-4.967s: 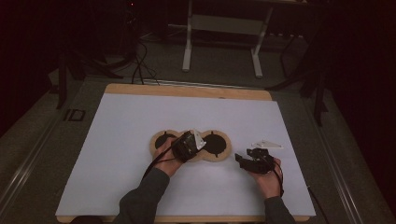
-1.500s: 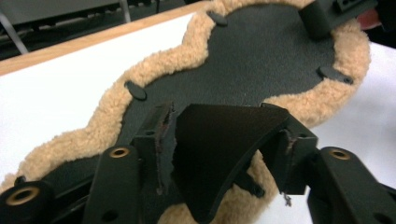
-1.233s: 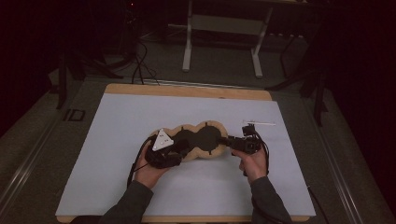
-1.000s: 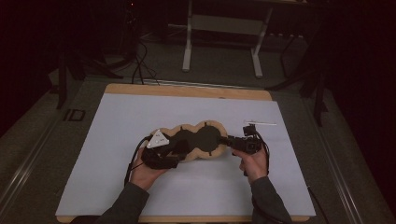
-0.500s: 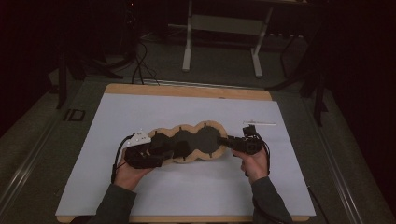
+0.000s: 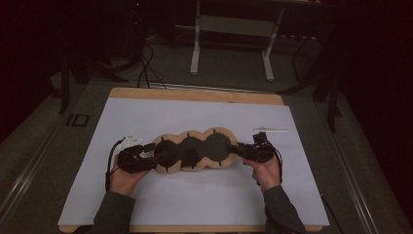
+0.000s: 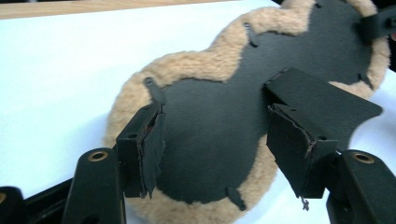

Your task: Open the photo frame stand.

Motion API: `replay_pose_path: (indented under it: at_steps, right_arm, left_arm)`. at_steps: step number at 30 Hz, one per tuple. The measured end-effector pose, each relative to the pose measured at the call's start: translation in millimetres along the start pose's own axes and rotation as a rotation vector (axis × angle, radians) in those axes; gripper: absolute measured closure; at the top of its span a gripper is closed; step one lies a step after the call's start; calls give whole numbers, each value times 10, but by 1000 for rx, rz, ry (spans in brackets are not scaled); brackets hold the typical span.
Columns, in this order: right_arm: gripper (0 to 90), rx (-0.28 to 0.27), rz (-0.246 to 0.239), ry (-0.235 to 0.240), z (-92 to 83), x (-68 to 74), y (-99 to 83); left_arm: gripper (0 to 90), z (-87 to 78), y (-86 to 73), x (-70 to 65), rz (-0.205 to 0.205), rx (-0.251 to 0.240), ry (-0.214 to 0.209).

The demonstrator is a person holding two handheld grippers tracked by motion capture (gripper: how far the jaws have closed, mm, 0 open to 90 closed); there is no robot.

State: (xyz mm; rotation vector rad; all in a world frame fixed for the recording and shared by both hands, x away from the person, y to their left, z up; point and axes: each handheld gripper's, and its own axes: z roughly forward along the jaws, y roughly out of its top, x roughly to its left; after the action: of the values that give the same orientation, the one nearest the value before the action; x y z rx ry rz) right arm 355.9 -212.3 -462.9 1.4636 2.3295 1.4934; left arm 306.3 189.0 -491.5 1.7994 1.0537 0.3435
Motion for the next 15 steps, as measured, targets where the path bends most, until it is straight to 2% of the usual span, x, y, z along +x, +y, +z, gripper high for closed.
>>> replay_pose_path:
  at_steps: [8, 12, 15]
  right_arm:
    - [577, 7, -18, -7, -2, -5, -13]
    - [576, 10, -27, -9, -3, -6, -20]
    - [576, 12, -40, -13, -3, -4, -22]
  left_arm:
    - [366, 25, -47, 138, -15, 21, 44]
    - [349, 32, -57, 193, -37, 23, 39]
    - [344, 66, -75, 224, -42, 55, 52]
